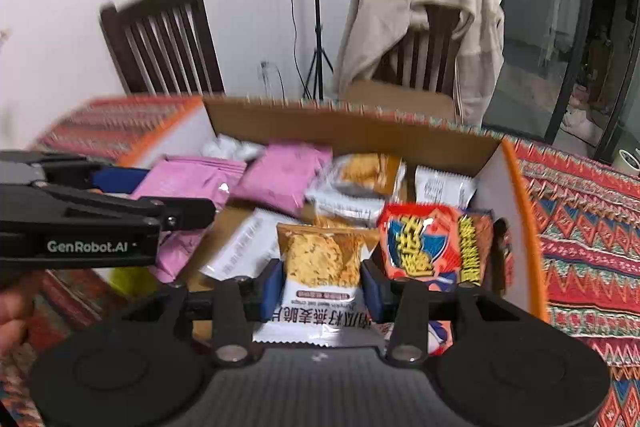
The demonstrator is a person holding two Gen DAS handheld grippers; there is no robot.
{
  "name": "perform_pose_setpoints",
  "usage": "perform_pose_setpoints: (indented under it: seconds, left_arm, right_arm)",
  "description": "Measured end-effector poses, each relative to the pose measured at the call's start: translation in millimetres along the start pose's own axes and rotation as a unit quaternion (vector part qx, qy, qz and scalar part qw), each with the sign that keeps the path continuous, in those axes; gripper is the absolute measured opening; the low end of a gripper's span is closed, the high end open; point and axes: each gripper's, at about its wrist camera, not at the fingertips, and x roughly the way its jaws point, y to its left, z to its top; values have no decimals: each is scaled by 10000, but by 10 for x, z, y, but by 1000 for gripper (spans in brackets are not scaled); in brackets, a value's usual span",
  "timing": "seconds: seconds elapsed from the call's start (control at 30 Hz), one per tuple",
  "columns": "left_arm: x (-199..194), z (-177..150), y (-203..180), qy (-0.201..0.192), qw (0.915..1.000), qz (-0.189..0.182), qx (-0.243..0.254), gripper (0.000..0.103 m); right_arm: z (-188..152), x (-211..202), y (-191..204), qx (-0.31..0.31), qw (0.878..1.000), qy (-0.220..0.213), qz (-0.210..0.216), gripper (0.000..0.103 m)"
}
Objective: Organize snacks
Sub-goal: 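Carry both packets into the box and open both tools, then withdraw both tools from the box back toward the remaining snacks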
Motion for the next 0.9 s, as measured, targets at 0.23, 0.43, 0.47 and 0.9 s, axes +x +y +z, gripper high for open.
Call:
perform_pose_setpoints:
  seconds: [0.23, 0.43, 0.47, 0.9]
  left_arm:
    - [-95, -54, -52, -92, 9998, -149, 53, 76]
    - [-551, 83, -52, -401, 9990, -30, 176, 80]
    - [-690, 89, -52, -486, 9986, -19, 204, 81]
    - [-2470, -506, -270, -1443, 9884, -257, 395, 97]
  right_arm:
    - [-84, 218, -27, -16, 9998, 187, -38, 51]
    - [3, -24, -101, 181, 9998, -10, 17, 62]
    - [29, -127, -106, 156, 9998, -92, -30, 62]
    - [-278, -1715, -61, 35, 9957, -909, -159, 74]
